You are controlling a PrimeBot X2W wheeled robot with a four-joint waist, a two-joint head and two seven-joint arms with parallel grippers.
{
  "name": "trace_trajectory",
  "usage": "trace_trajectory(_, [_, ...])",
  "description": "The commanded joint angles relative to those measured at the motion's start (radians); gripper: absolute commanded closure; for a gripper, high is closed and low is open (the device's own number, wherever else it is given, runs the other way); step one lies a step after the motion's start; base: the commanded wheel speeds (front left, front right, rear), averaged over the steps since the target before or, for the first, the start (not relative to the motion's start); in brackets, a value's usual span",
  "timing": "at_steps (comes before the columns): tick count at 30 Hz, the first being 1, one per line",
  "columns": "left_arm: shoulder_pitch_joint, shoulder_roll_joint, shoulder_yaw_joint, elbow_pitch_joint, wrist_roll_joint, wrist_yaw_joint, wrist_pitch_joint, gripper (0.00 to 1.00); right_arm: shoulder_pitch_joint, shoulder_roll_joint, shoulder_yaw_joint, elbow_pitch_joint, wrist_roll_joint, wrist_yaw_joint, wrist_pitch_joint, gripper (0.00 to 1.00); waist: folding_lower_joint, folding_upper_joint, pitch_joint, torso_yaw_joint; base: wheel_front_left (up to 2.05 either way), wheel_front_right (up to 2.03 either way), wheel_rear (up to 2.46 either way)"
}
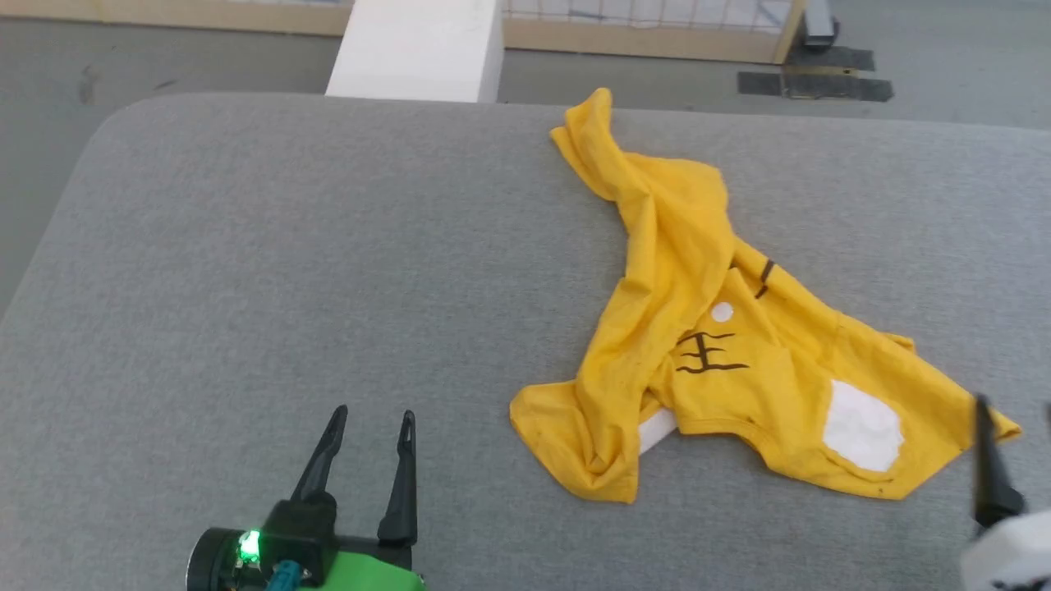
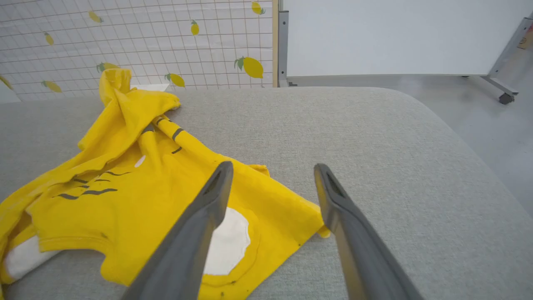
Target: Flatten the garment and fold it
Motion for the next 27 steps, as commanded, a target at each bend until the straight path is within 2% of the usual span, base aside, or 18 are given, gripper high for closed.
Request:
trace_trajectory(1, [0.009,0.014,-0.006,-0.013,0.019,-0.003,-0.005,0.00,0.015,0.000,-0.013,-0.020,0.001,-0.002,-0.014,0.00,0.0000,0.0000,-0.008,-0.016,0.00,0.00,0.00])
trace_trajectory(4, [-0.001,0.035,-0.032,-0.031,0.049,-0.016,0.001,0.00,0.039,0.003,-0.020,-0.025,0.024,-0.002,-0.019,0.00,0.0000,0.0000,-0.005,-0.023,0.00,0.00,0.00])
trace_trajectory(6, [-0.022,0.049,-0.063,-0.052,0.068,-0.042,0.029,0.00,0.036,0.004,-0.028,-0.031,0.021,-0.002,-0.022,0.00,0.0000,0.0000,0.000,-0.025,0.00,0.00,0.00])
trace_trajectory(11, [-0.088,0.084,-0.204,-0.098,0.097,-0.153,0.197,0.00,0.008,0.004,-0.035,-0.041,0.020,-0.002,-0.019,0.00,0.0000,0.0000,0.019,-0.028,0.00,0.00,0.00])
trace_trajectory(13, [-0.121,0.110,-0.283,-0.103,0.115,-0.177,0.260,0.00,0.004,0.004,-0.031,-0.041,0.020,-0.002,-0.016,0.00,0.0000,0.0000,0.027,-0.028,0.00,0.00,0.00])
trace_trajectory(16, [-0.166,0.143,-0.392,-0.073,0.112,-0.191,0.322,0.00,-0.002,0.004,-0.021,-0.041,0.028,-0.002,-0.013,0.00,0.0000,0.0000,0.044,-0.031,0.00,0.00,0.00])
trace_trajectory(20, [-0.235,0.177,-0.506,0.017,0.092,-0.194,0.340,0.00,-0.010,0.004,-0.006,-0.041,0.031,-0.002,-0.008,0.00,0.0000,0.0000,0.066,-0.038,0.00,0.00,0.00])
trace_trajectory(27, [-0.352,0.148,-0.559,0.187,0.086,-0.192,0.277,0.00,-0.020,0.004,0.002,-0.055,0.026,-0.002,0.005,0.00,0.0000,0.0000,0.092,-0.054,0.00,0.00,0.00])
